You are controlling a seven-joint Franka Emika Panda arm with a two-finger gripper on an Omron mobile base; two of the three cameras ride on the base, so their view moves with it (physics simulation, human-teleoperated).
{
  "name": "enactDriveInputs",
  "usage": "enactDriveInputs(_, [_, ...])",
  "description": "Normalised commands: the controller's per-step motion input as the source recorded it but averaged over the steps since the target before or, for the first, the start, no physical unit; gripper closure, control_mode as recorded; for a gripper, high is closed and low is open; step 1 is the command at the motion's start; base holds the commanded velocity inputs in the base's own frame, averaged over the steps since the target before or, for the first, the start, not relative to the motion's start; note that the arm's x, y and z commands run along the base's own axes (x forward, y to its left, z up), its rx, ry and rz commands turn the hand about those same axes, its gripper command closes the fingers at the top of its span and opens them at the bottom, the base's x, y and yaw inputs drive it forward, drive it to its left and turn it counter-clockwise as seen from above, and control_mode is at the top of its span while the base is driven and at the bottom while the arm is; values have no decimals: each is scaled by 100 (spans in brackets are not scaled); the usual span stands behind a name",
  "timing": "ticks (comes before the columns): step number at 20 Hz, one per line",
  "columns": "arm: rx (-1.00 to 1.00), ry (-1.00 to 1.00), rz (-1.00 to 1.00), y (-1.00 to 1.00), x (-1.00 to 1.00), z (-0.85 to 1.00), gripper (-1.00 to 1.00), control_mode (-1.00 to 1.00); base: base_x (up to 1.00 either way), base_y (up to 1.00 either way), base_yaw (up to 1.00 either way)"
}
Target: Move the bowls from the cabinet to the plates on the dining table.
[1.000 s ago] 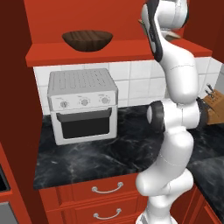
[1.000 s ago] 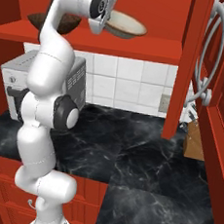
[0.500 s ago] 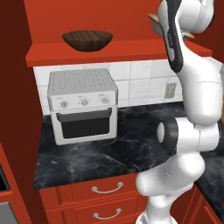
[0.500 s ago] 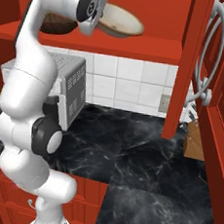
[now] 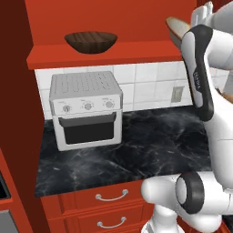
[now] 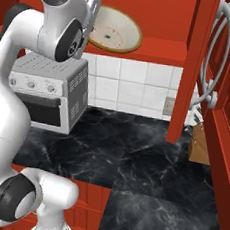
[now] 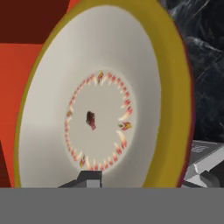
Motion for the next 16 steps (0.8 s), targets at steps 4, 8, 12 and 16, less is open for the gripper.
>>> enactDriveInputs(4, [0, -11, 13, 20, -90, -52, 100, -100, 0, 0, 0])
enactDriveInputs(8, [0, -8, 31, 25, -38, -9, 100, -100, 0, 0, 0])
enactDriveInputs(12, [-6, 1, 33, 2, -60, 50, 100, -100, 0, 0, 0])
enactDriveInputs(16, [-12, 1, 28, -3, -74, 61, 100, -100, 0, 0, 0])
